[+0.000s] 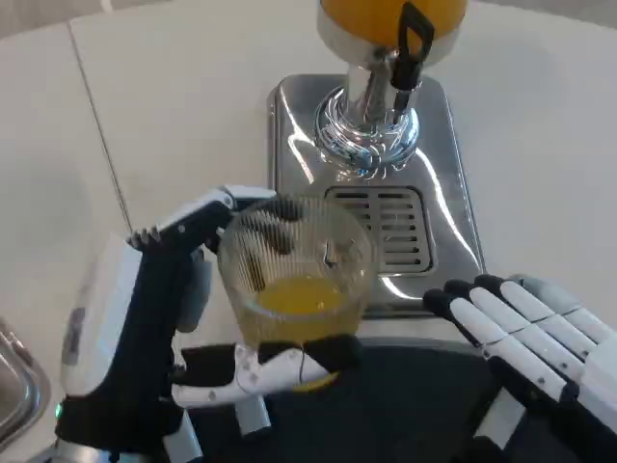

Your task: Grasp the cup under the faucet to collect the drink, then remove the cup.

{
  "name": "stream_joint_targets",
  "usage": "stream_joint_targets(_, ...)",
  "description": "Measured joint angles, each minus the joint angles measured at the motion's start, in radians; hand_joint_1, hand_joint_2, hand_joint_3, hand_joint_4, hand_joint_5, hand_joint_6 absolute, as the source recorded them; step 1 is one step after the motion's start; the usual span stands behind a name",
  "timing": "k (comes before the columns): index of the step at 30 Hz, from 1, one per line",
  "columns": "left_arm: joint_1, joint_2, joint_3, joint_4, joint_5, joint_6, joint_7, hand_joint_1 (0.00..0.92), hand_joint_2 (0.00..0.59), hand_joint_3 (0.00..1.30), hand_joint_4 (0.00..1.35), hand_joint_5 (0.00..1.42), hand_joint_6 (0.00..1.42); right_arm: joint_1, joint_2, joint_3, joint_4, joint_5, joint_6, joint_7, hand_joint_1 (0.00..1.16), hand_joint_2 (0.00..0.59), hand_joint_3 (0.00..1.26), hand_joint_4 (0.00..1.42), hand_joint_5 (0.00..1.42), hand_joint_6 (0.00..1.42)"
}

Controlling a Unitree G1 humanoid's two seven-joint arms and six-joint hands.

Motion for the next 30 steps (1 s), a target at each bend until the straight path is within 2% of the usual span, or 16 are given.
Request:
stream_joint_targets(8,0.039,-0.001,-0.001,-0.024,0.010,-0.032,-0.024,0.829,0.000,1.15,1.06,1.26,1.42,0.032,0.013,-0.012,-0.033,0.019,-0.025,0.000,0.06,0.526,0.00,0.00,0.00,0.00)
stream_joint_targets(18,0.051,-0.015,-0.005,-0.029,0.010,-0.052,-0.050,0.829,0.000,1.15,1.06,1.26,1.42,0.040,0.089,0.041,-0.085,-0.023,-0.007,0.001,0.07,0.537,0.00,0.00,0.00,0.00)
stream_joint_targets(24,0.064,-0.018,-0.009,-0.041,0.010,-0.053,-0.057,0.829,0.000,1.15,1.06,1.26,1.42,0.041,0.107,0.043,-0.107,-0.025,-0.004,0.001,0.07,0.538,0.00,0.00,0.00,0.00)
stream_joint_targets(30,0.063,-0.041,-0.024,-0.044,0.020,-0.053,-0.058,0.829,0.000,1.15,1.06,1.26,1.42,0.043,0.127,0.044,-0.115,-0.028,0.002,0.001,0.07,0.538,0.00,0.00,0.00,0.00)
